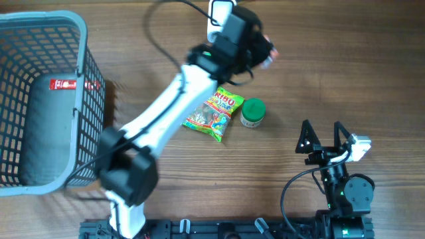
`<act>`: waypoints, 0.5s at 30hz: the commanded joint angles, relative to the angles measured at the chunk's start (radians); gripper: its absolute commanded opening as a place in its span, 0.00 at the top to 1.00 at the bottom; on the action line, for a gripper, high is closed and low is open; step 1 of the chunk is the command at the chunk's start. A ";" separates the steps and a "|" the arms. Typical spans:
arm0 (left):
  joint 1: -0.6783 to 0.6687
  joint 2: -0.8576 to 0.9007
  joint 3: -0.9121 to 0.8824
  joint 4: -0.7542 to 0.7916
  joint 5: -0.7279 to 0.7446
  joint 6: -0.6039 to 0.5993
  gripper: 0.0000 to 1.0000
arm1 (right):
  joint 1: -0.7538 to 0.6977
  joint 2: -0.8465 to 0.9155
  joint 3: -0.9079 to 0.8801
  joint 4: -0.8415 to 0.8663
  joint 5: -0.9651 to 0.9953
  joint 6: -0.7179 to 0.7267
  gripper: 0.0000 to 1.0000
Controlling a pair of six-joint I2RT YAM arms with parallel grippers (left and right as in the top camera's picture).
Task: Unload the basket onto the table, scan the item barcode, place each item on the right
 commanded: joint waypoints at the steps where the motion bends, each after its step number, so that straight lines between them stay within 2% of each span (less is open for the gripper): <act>1: -0.064 0.119 -0.003 0.029 0.019 0.023 0.90 | 0.003 -0.002 -0.001 0.003 0.010 0.006 0.00; 3: -0.080 0.166 -0.003 0.035 -0.012 0.024 0.83 | 0.003 -0.002 -0.001 0.003 0.010 0.006 0.00; 6: -0.080 0.195 -0.003 -0.005 -0.185 0.023 0.79 | 0.003 -0.002 -0.001 0.003 0.010 0.006 0.00; 7: -0.072 0.196 -0.003 -0.048 -0.320 0.024 0.78 | 0.003 -0.002 -0.001 0.003 0.010 0.006 0.00; 8: -0.068 0.196 -0.003 -0.074 -0.388 0.024 0.78 | 0.003 -0.002 -0.001 0.003 0.010 0.006 0.00; 11: -0.053 0.196 -0.003 -0.123 -0.475 0.024 0.76 | 0.003 -0.002 -0.001 0.003 0.010 0.006 0.00; 12: -0.046 0.196 -0.003 -0.127 -0.475 0.024 0.73 | 0.003 -0.002 -0.001 0.003 0.010 0.006 0.00; 14: -0.032 0.196 -0.003 -0.126 -0.475 0.024 0.55 | 0.003 -0.002 -0.001 0.003 0.010 0.006 0.00; 15: -0.029 0.196 -0.003 -0.126 -0.474 0.024 0.51 | 0.003 -0.002 -0.001 0.003 0.010 0.006 0.00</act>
